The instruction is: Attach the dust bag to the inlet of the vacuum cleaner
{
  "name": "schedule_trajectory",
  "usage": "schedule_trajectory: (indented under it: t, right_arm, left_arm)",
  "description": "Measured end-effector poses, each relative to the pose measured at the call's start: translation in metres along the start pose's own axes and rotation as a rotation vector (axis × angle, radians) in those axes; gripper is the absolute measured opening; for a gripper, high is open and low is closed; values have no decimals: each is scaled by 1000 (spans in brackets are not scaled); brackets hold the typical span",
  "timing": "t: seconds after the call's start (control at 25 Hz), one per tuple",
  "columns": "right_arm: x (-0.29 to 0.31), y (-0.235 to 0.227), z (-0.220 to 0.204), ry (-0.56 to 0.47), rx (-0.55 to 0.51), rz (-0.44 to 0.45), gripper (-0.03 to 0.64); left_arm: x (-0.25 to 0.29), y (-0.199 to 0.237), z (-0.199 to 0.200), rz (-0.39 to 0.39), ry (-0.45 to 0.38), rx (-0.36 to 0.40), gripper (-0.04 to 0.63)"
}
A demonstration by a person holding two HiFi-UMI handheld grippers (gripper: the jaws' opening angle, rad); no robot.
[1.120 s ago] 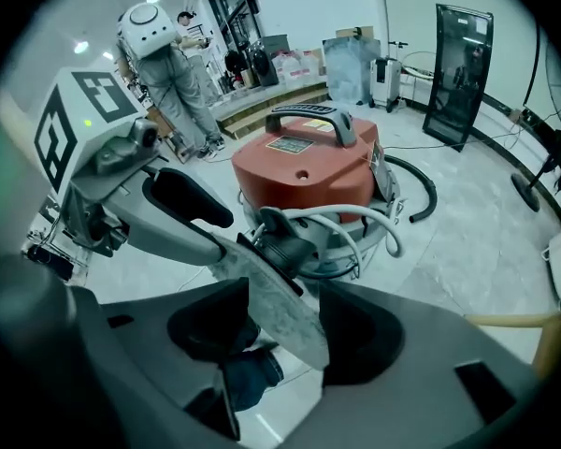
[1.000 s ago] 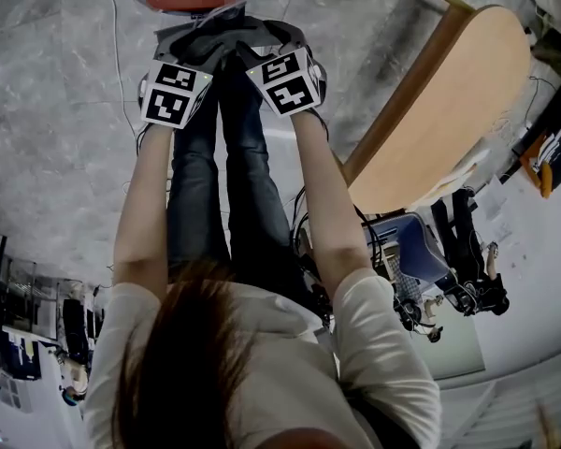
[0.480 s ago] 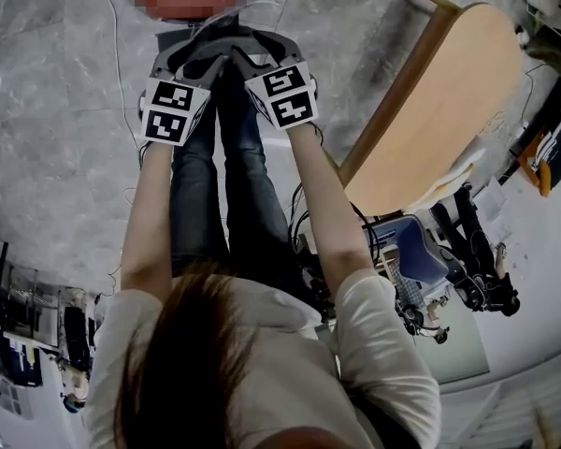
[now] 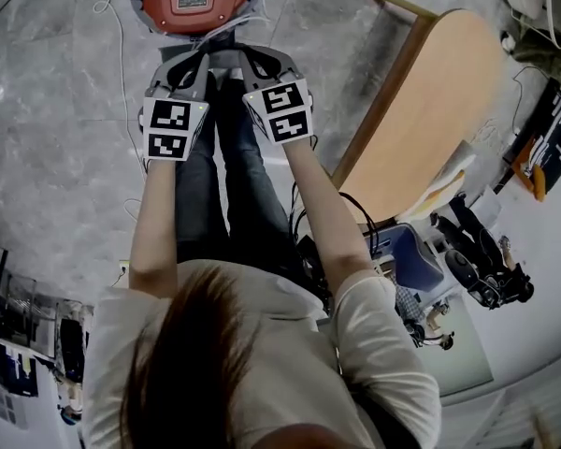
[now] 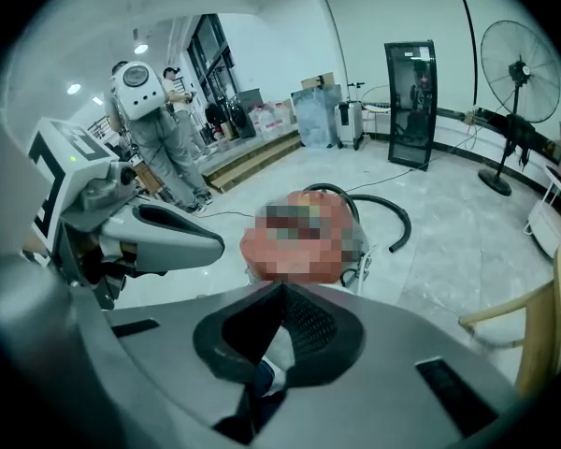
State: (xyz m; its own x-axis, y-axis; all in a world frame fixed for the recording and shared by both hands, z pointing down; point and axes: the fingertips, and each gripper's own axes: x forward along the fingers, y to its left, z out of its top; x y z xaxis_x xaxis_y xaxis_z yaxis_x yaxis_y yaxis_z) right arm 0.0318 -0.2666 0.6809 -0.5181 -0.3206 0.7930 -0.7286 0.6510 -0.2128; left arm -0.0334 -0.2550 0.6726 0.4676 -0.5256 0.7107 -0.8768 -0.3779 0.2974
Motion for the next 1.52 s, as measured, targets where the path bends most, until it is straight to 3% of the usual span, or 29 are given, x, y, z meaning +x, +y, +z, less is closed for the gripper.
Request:
schedule_trajectory:
  t: [0.48,0.96,1.36,1.52]
  right_arm:
    - [-101,-11,114,-187,-3,-9,2]
    - [-238,-6,195,-366,19,-17,2]
    - [-325,22,225,-464,-17,0,2]
    - [-351,28,224,-503,16,16,2]
  left_arm:
    - [-78,-15,127,99,-207,-9,17]
    - [-165,-64,217,70,-338,28,17]
    - [-226,-111,257,46,-411,67,17]
    - [-250,-131,276,40,-454,79,17]
